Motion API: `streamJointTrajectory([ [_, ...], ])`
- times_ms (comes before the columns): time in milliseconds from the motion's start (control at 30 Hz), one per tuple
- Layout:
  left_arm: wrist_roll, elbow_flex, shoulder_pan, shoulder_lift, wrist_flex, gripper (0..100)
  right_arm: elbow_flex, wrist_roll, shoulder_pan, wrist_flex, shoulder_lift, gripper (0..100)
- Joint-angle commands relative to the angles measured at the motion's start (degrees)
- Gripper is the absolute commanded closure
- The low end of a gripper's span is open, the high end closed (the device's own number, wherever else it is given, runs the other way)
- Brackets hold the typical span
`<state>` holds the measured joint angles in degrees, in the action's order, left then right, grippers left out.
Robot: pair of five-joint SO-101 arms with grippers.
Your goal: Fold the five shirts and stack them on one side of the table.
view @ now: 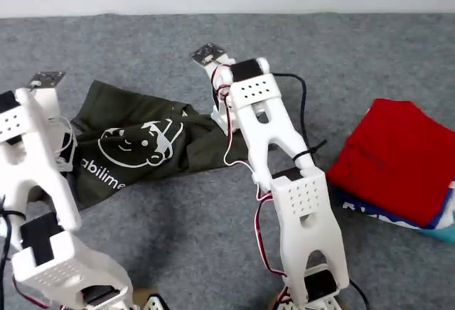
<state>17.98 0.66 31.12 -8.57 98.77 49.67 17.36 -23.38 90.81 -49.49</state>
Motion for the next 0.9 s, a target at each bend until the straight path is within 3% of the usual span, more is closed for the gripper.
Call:
streamJointTrajectory([
  [0,-0.4,0.9,-0.3,2.5,-0.4,91,1.3,-0.3,-0.7,-1.2,0.7,81.6],
  [133,-0.4,1.9,-0.2,2.5,-1.2,91,1.4,4.2,-1.2,-1.2,0.8,93.5],
  [300,-0.4,2.2,-0.4,2.5,-1.7,91,5.2,6.6,-0.7,1.2,0.9,98.6],
  [500,-0.4,2.2,-0.4,2.8,-1.4,91,17.1,6.6,-0.7,9.4,0.2,98.3],
  [667,-0.4,2.2,-0.4,2.7,-1.4,91,17.9,6.3,-0.4,11.9,-1.0,89.4],
  [867,-0.4,2.2,-0.4,2.5,-1.4,91,18.3,6.2,-1.1,11.6,-2.8,88.7],
])
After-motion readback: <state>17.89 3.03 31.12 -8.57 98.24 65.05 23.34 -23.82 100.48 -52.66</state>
